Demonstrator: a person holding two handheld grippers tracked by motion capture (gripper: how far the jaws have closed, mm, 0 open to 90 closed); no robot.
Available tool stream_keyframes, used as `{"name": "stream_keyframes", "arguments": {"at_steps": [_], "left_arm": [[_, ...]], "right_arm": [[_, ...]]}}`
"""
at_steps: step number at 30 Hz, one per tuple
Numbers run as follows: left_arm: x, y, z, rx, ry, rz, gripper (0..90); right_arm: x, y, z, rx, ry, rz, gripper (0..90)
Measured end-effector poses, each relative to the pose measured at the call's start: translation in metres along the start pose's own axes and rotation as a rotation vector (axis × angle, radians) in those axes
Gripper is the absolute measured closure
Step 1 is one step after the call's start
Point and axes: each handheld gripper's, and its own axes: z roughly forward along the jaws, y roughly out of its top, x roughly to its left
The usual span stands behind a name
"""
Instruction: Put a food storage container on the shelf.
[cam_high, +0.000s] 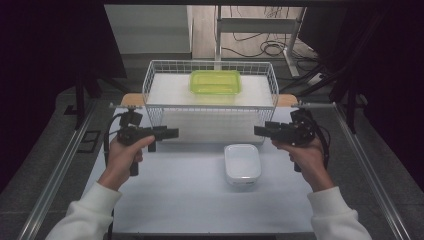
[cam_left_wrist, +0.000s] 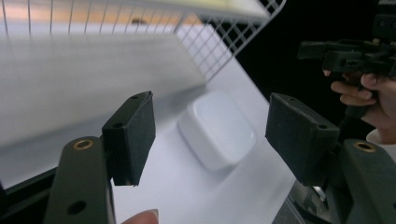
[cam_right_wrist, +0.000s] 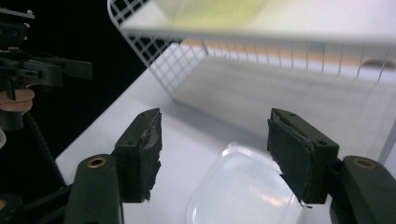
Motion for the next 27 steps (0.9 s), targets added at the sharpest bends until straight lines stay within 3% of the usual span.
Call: {"name": "stream_keyframes", "arguments": {"at_steps": [1,3,4,7,8,11,15,16,19,27], "left_arm": [[0.000,-0.015,0.001,0.014,0.006,0.000,32.8],[0.001,-0.023,0.001,0.023,0.009,0.003,32.8],[0.004,-0.038,0.003,0.041,0.021,0.006,32.9],[0.010,-0.058,0.006,0.055,0.070,0.018,33.3],[0.010,-0.058,0.006,0.055,0.070,0.018,33.5],[0.019,-0.078,0.012,0.094,0.126,0.039,33.3],[0.025,-0.091,0.016,0.100,0.135,0.033,33.2],[0.027,-0.097,0.021,0.132,0.162,0.043,33.2],[0.025,-0.098,0.023,0.137,0.178,0.056,33.0],[0.028,-0.099,0.020,0.141,0.173,0.050,32.1]], "right_arm": [[-0.002,-0.013,0.000,0.019,0.007,0.004,35.6],[-0.003,-0.021,0.000,0.031,0.004,0.003,35.6],[-0.005,-0.038,0.003,0.054,0.002,0.014,35.6],[-0.010,-0.060,0.006,0.089,-0.007,0.035,35.6],[-0.011,-0.066,0.007,0.095,-0.011,0.038,35.6],[-0.014,-0.080,0.009,0.117,-0.011,0.038,37.9],[-0.014,-0.091,0.014,0.159,-0.027,0.020,38.4],[-0.014,-0.097,0.015,0.174,-0.038,0.019,38.3],[-0.016,-0.099,0.015,0.176,-0.044,0.021,38.1],[-0.020,-0.102,0.011,0.172,-0.058,0.032,36.5]]}}
